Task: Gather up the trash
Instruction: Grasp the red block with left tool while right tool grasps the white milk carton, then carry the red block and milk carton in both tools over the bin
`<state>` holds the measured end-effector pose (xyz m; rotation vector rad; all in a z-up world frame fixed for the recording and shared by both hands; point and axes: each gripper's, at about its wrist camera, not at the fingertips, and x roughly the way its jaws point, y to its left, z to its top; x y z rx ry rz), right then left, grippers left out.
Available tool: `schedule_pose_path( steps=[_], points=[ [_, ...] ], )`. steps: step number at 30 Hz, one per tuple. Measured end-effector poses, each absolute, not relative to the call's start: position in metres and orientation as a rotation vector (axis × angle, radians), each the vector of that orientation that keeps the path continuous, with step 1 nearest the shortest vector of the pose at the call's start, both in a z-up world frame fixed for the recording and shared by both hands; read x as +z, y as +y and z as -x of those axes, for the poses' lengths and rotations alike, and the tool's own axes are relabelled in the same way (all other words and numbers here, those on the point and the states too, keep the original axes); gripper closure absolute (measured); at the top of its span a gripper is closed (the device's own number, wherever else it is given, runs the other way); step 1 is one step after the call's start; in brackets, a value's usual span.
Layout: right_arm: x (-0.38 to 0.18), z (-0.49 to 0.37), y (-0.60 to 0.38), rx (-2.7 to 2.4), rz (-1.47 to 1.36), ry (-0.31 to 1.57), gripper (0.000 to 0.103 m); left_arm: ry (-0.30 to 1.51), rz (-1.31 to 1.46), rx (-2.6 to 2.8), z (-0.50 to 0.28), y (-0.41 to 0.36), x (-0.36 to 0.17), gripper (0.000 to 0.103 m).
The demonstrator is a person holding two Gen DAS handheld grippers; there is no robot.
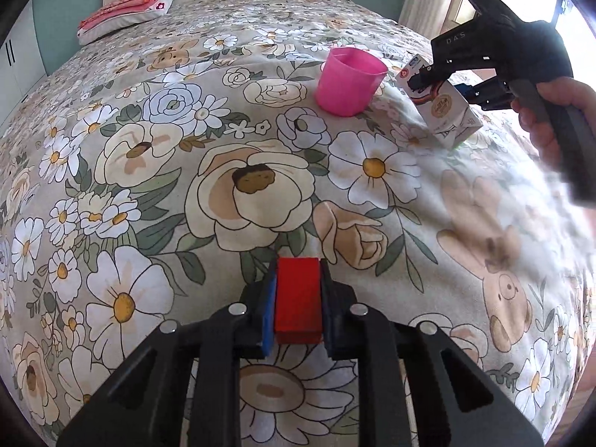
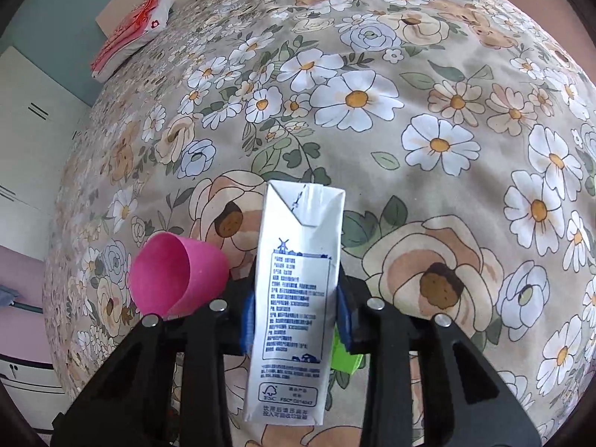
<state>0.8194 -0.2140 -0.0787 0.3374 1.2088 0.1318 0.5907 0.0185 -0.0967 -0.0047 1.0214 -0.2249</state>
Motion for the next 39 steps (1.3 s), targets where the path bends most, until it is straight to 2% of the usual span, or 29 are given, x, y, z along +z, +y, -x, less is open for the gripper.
schedule_pose_path(
  steps=[7, 19, 33, 39],
  points=[
    [-0.050, -0.794, -0.212, 0.160, -0.349, 1.181, 0.068, 1.016, 0.024, -0.230, -0.569, 0.021, -0.074, 0.081],
    [0.057, -0.713, -0.222, 0.188, -0.318, 1.062, 0.068, 0.905, 0.040, -0.204, -0.510, 0.031, 0.015, 0.081],
    [0.204, -0.560, -0.241, 0.218, -0.249, 0.883, 0.068, 0.718, 0.033, -0.157, -0.389, 0.033, 0.140, 0.081],
    [0.257, -0.483, -0.235, 0.233, -0.161, 0.807, 0.068, 0.650, 0.016, -0.141, -0.333, 0.031, 0.175, 0.081]
  ],
)
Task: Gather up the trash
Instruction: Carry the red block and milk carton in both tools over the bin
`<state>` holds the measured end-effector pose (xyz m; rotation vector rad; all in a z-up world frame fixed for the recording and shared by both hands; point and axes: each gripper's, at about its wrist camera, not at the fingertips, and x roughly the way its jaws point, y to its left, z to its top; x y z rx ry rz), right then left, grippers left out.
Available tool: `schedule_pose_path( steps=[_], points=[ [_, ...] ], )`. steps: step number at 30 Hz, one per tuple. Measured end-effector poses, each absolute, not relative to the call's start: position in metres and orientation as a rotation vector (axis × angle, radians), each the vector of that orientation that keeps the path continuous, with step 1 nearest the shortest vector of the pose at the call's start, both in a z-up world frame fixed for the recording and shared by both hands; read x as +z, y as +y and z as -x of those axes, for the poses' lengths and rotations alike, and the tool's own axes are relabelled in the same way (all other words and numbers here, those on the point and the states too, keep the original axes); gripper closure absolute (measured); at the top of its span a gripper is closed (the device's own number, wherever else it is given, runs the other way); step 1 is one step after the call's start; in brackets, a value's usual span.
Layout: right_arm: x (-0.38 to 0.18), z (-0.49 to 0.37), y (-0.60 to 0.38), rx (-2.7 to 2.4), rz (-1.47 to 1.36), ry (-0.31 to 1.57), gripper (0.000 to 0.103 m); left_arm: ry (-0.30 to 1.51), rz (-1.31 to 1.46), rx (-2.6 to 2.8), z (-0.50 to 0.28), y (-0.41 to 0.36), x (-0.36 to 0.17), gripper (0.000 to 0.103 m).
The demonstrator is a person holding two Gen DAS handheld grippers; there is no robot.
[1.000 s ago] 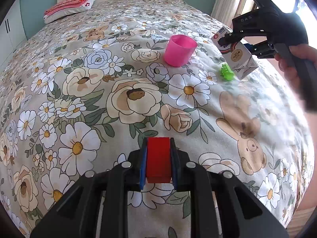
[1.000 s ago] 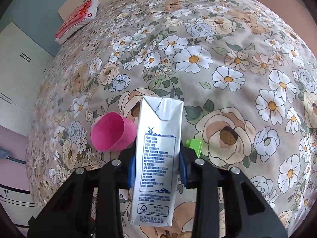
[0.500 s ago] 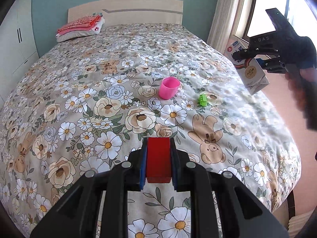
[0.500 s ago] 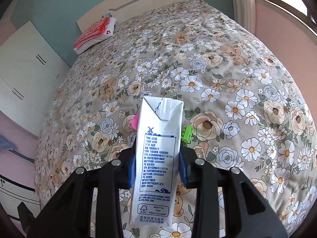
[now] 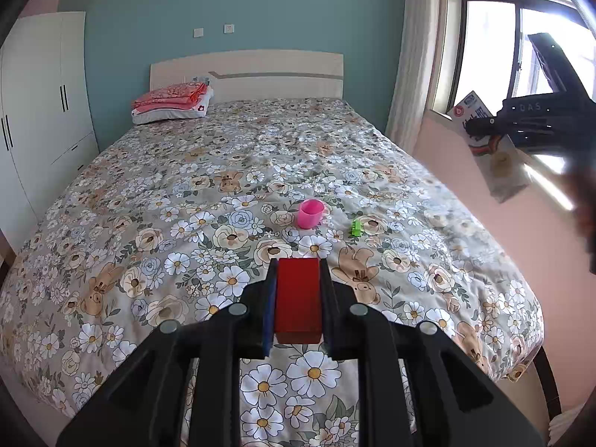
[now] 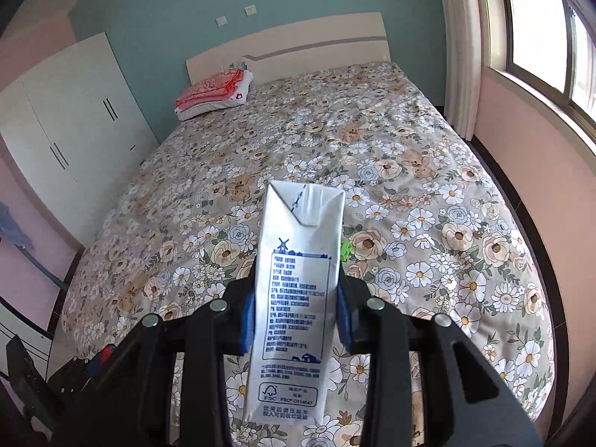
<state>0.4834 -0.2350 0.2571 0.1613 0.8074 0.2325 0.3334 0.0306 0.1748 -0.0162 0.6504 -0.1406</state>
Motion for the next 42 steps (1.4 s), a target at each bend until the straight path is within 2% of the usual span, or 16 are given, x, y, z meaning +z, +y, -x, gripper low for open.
schedule_pose_path(
  steps=[8, 15, 24, 42],
  points=[
    [0.303, -0.387, -0.220, 0.278, -0.061, 0.723, 0.068, 0.579, -0.001, -0.129, -0.268, 0.032, 0.206, 0.081],
    [0.310, -0.318, -0.208, 0.317, 0.037, 0.688, 0.068, 0.561, -0.001, -0.116, -0.225, 0.043, 0.210, 0.081],
    [0.288, -0.253, -0.202, 0.367, 0.103, 0.667, 0.068, 0.577, -0.041, -0.113, -0.182, 0.047, 0.194, 0.081],
    [0.195, -0.196, -0.193, 0.468, 0.134, 0.747, 0.068, 0.693, -0.078, -0.173, -0.133, 0.044, 0.108, 0.081]
  ],
)
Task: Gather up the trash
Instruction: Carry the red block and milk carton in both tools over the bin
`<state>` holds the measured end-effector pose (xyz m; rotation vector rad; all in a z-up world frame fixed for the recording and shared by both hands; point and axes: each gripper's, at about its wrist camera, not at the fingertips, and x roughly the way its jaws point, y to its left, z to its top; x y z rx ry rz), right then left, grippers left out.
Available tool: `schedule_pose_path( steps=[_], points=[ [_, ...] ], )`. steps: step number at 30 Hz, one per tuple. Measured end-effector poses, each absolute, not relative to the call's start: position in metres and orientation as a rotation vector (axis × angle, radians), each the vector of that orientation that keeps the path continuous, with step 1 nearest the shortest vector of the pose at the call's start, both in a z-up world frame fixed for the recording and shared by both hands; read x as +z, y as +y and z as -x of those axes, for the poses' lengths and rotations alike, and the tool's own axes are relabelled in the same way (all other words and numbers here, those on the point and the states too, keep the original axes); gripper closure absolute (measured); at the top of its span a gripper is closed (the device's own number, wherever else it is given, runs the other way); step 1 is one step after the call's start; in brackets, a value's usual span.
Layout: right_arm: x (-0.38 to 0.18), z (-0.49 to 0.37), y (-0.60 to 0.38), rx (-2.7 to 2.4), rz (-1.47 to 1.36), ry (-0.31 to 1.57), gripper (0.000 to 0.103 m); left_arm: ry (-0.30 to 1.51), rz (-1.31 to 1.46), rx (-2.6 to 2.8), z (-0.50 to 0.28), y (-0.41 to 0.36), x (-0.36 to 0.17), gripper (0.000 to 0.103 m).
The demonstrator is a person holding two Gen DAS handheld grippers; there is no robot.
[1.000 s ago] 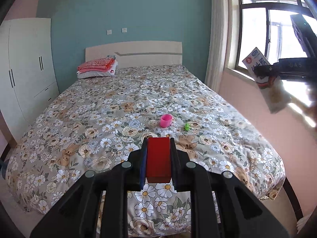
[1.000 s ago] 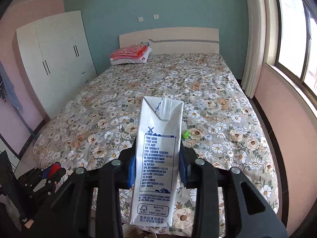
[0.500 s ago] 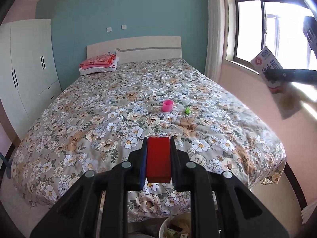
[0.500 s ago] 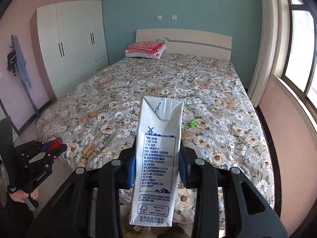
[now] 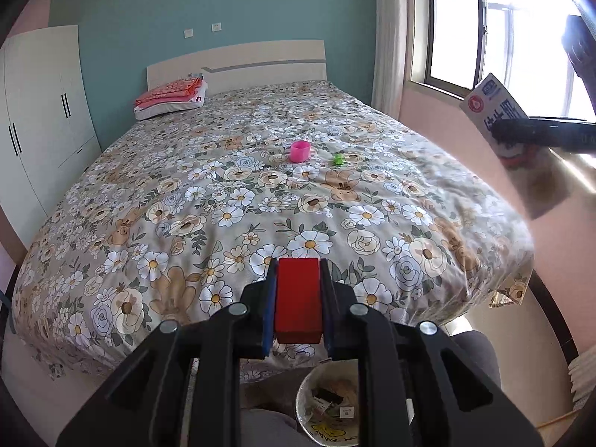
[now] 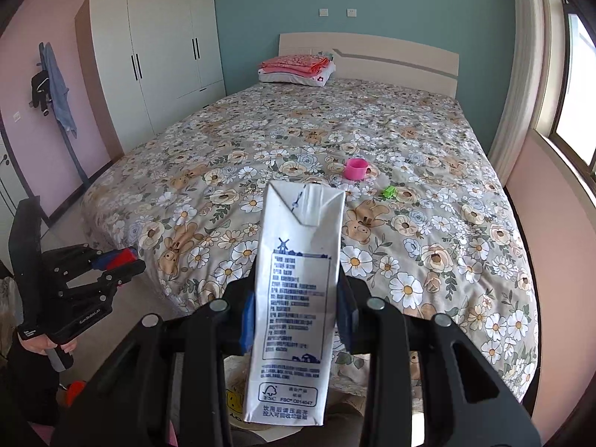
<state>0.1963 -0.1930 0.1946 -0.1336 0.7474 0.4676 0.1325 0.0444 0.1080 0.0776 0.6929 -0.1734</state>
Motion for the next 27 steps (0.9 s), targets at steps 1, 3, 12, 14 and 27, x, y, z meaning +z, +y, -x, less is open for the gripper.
schedule_pose_path(
  steps=[1, 3, 12, 14, 27],
  points=[
    [0.187, -0.195, -0.191, 0.476, 0.134, 0.759, 0.068, 0.703, -0.074, -0.178, -0.133, 0.044, 0.103, 0.081],
    [0.171, -0.192, -0.188, 0.491, 0.136, 0.779, 0.068, 0.730, -0.070, -0.192, -0.133, 0.045, 0.088, 0.081],
    [0.099, -0.188, -0.167, 0.555, 0.144, 0.884, 0.068, 0.854, -0.017, -0.238, -0.136, 0.045, 0.027, 0.081],
    [0.082, -0.188, -0.162, 0.568, 0.149, 0.915, 0.068, 0.882, -0.019, -0.248, -0.136, 0.043, 0.015, 0.081],
    [-0.030, -0.186, -0.140, 0.606, 0.158, 1.130, 0.068, 1.085, 0.012, -0.286, -0.147, 0.026, -0.079, 0.081]
  ],
)
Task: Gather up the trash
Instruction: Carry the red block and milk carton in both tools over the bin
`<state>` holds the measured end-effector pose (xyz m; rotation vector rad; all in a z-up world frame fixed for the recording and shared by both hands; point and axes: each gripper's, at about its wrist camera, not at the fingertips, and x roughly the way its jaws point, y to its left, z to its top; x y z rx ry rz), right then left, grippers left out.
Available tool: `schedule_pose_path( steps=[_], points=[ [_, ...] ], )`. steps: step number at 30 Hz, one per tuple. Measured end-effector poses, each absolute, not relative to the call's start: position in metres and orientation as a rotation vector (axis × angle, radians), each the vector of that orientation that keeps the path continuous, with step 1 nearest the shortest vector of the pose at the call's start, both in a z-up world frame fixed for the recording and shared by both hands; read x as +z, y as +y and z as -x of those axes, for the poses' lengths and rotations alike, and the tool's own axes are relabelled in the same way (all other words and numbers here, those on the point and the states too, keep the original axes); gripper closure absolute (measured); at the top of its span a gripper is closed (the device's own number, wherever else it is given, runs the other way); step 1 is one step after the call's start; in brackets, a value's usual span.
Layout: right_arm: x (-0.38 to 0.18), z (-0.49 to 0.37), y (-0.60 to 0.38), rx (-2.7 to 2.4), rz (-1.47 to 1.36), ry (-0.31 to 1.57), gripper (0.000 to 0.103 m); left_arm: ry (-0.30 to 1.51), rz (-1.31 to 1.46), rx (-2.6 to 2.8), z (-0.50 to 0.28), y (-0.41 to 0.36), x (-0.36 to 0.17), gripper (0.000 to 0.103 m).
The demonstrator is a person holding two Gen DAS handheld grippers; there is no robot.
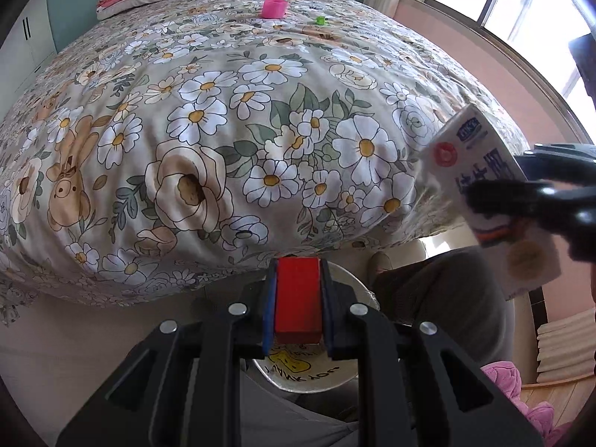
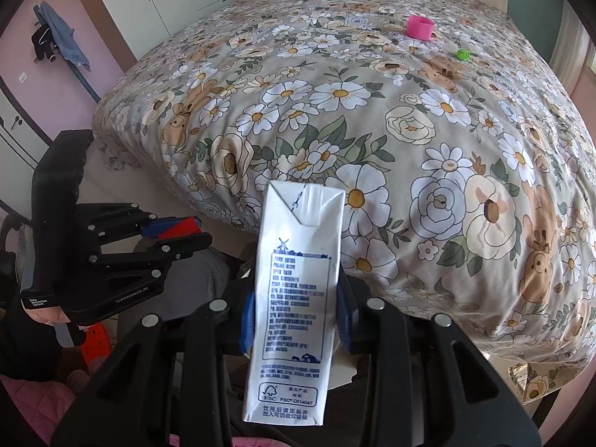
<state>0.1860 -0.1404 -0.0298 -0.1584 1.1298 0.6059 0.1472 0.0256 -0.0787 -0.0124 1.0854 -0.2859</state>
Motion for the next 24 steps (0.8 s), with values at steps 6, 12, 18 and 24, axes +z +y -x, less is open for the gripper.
schedule_pose_path(
  steps=[6, 12, 18, 24],
  points=[
    [-0.074, -0.182, -0.135, 0.607, 0.147, 1.210, 0.068, 1.169, 0.039, -0.293, -0.151, 0.021, -0.117, 0.081],
    [-0.115, -0.177, -0.127, 0.604, 0.144, 1.287, 0.067, 1.239, 0.056, -0.291, -0.152, 0.019, -0.153, 0.081],
    [-0.155, -0.173, -0.117, 0.600, 0.146, 1.353, 0.067, 1.300, 0.070, -0.286, -0.153, 0.016, -0.184, 0.081],
    [-0.198, -0.167, -0.108, 0.587, 0.132, 1.429, 0.067, 1.356, 0.079, -0.276, -0.153, 0.014, -0.214, 0.081]
  ],
)
